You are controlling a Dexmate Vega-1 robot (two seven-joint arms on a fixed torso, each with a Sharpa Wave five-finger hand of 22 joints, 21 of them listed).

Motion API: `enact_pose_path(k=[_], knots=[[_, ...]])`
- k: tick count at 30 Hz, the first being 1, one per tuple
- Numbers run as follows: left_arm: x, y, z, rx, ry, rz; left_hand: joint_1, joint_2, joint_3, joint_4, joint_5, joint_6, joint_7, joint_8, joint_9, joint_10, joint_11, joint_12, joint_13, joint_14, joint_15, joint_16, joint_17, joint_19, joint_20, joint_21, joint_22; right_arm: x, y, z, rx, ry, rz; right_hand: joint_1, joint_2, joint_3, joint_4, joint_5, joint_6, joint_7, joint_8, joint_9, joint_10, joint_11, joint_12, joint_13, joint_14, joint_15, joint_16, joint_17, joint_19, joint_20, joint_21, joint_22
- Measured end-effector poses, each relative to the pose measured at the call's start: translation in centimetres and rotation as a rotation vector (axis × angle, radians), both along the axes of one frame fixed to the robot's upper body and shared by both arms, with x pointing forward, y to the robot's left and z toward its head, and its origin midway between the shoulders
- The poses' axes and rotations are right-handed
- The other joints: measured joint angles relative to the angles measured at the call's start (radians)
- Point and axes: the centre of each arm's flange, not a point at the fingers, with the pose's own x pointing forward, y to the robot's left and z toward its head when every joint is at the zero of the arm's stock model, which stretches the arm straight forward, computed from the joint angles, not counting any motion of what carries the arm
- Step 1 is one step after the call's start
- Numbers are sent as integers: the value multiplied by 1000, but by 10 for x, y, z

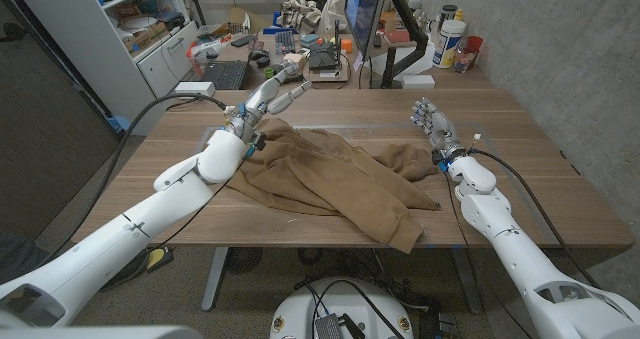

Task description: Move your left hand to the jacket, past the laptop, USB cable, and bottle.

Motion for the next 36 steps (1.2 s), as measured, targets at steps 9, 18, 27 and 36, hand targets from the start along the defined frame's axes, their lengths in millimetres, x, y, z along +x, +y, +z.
enact_pose_path(k=[9,18,27,36], knots=[[-3,-7,-2,56,-28,55,0,0,0,0,0,9,-2,0,0,0,0,0,0,0,0,0,0,0,0,0,0,0,0,-1,-1,3,0,0,0,0,0,0,0,0,0,0,0,0,0,0,0,0,0,0,0,0,-8,0],[-7,-15,-1,111,-42,101,4,4,-2,-2,-6,47,-8,13,0,57,-5,16,0,51,-6,16,0,5,4,7,0,-2,-2,-1,-1,0,0,0,0,0,0,0,0,0,0,0,0,0,0,0,0,0,0,0,0,0,-8,0],[-7,-18,0,176,-14,156,4,4,-4,-4,-10,88,-13,23,0,77,-2,23,0,66,-5,18,0,11,-1,11,0,-3,-4,-3,2,2,0,0,0,0,0,0,0,0,0,0,0,0,0,0,0,0,0,0,0,0,-8,0],[-5,-23,-1,212,2,177,8,8,-4,-4,-13,91,-17,23,0,77,-2,23,0,66,-5,18,0,11,-1,11,0,-5,-5,-3,6,-1,-1,0,0,0,0,0,0,0,0,0,0,0,0,0,0,0,0,0,0,0,-15,0]])
